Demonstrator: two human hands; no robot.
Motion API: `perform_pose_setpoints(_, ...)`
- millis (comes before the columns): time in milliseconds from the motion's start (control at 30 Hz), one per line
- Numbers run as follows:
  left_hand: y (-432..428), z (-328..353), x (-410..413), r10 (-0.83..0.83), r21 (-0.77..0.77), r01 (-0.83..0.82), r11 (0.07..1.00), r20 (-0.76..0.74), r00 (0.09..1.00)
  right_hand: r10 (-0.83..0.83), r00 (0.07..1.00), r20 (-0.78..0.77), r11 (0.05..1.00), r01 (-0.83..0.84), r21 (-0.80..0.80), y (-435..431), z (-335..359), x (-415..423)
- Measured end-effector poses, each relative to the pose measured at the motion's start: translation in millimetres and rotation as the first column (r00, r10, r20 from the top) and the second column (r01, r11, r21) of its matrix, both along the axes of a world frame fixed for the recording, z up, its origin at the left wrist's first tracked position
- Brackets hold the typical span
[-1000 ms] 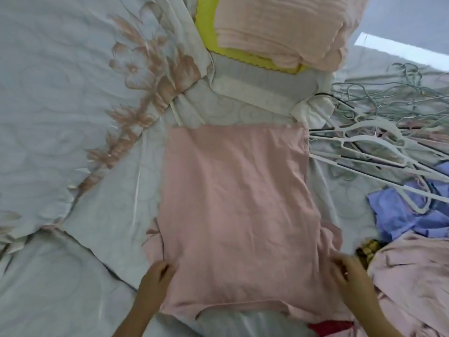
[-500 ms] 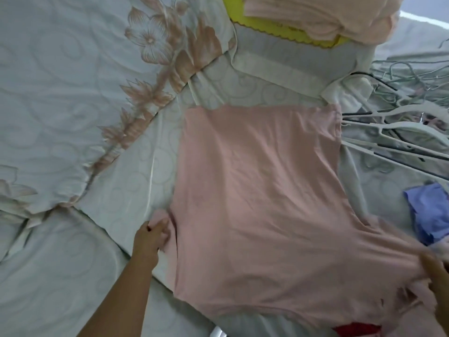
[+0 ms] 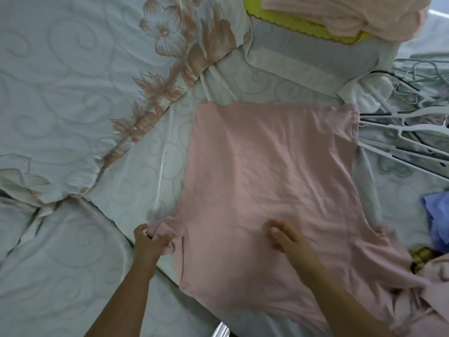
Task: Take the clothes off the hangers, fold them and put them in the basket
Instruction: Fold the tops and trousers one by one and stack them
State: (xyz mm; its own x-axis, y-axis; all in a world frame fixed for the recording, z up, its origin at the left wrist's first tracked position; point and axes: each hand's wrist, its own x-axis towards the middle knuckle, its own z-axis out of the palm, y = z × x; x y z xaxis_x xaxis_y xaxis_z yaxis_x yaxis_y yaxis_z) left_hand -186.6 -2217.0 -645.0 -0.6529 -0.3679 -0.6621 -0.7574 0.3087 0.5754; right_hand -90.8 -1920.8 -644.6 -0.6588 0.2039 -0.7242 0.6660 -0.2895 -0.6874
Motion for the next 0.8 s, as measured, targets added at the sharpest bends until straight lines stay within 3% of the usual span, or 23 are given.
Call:
perform_pose_setpoints(67, -19, 2, 1, 0.01, -0.027, -0.01, 1.0, -0.021, 1.0, 0.004, 1.0, 0.02, 1.0, -0.004, -0.027, -4, -5, 0)
perform_pose_setpoints(167, -54, 7, 3, -0.007, -0.112, 0.002, 0.994, -0.042, 0.999, -0.205, 0.979, -0.013, 0.97, 0.201, -0.136, 23, -12, 14)
perform_pose_setpoints(267, -67, 5, 7, 0.116, -0.024, -0.116, 0.993, -0.006, 0.993, -0.392, 0.92, 0.013, 0.89, 0.382, -0.249, 74, -8, 31)
perform_pose_setpoints(300, -68, 5, 9, 0.135, -0.034, -0.134, 0.99, 0.004, 0.991, -0.362, 0.93, -0.07, 0.914, 0.339, -0.224, 88, -12, 43)
perform_pose_setpoints(333, -68, 4, 10, 0.152, -0.033, -0.152, 0.988, -0.009, 0.988, -0.458, 0.885, -0.085, 0.881, 0.44, -0.171, 108, -23, 55)
perform_pose_setpoints(400, -59, 6, 13, 0.239, 0.031, -0.238, 0.971, -0.032, 0.97, -0.536, 0.841, -0.07, 0.829, 0.51, -0.229, 121, -24, 69)
perform_pose_setpoints(467, -49, 3, 13, 0.278, 0.124, -0.277, 0.953, 0.003, 0.96, -0.485, 0.87, -0.09, 0.86, 0.455, -0.232, 127, -11, 57)
perform_pose_setpoints(500, -46, -1, 13, 0.229, 0.093, -0.231, 0.968, 0.03, 0.973, -0.456, 0.885, -0.093, 0.878, 0.43, -0.208, 119, -7, 48)
perform_pose_setpoints(567, -41, -9, 10, 0.12, -0.119, -0.114, 0.986, 0.044, 0.992, -0.43, 0.899, -0.084, 0.902, 0.424, -0.084, 95, -11, 36)
perform_pose_setpoints(600, -38, -11, 10, 0.104, -0.215, -0.089, 0.973, 0.061, 0.993, -0.388, 0.92, -0.062, 0.92, 0.383, -0.08, 76, -9, 29)
perform_pose_setpoints(633, -37, -12, 10, 0.122, -0.214, -0.105, 0.971, 0.065, 0.99, -0.317, 0.948, -0.034, 0.941, 0.311, -0.132, 53, -2, 21)
perform_pose_setpoints(733, -30, 0, 6, 0.18, -0.031, -0.179, 0.983, 0.052, 0.982, -0.113, 0.993, 0.017, 0.964, 0.114, -0.242, 8, -1, 7)
perform_pose_setpoints(800, -21, 16, 5, 0.194, 0.101, -0.187, 0.977, -0.061, 0.979, -0.042, 0.998, 0.037, 0.968, 0.049, -0.246, -17, 0, 2)
